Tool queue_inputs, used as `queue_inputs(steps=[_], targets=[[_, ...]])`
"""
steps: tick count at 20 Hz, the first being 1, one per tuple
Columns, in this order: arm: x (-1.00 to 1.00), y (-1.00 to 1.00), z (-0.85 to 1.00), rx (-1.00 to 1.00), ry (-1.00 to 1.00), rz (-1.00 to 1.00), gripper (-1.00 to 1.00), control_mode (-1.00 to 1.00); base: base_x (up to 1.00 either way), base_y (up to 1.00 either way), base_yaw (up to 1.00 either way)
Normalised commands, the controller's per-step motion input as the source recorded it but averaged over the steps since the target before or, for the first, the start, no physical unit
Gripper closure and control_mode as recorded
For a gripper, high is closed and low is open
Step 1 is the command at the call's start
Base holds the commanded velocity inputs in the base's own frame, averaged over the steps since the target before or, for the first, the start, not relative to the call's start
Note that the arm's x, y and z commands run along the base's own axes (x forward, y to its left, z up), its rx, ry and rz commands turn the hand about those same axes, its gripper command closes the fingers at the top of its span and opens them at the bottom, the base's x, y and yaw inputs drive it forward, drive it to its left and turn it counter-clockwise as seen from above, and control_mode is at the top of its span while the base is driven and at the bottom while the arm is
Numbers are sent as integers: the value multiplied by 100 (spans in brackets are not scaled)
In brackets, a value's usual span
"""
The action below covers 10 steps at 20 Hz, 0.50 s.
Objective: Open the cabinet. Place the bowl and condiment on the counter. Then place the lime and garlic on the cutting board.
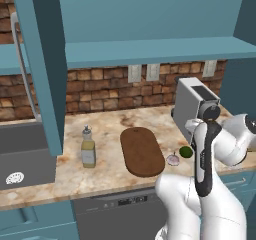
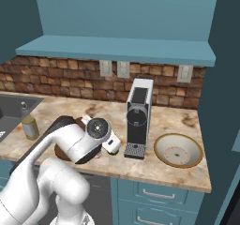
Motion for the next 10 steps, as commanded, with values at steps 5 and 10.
queue_inputs(steps=[5,10], targets=[[37,13,-5,-10,29,0,-100,-100,0,0,0],[42,0,-13,0,15,0,-100,-100,0,0,0]])
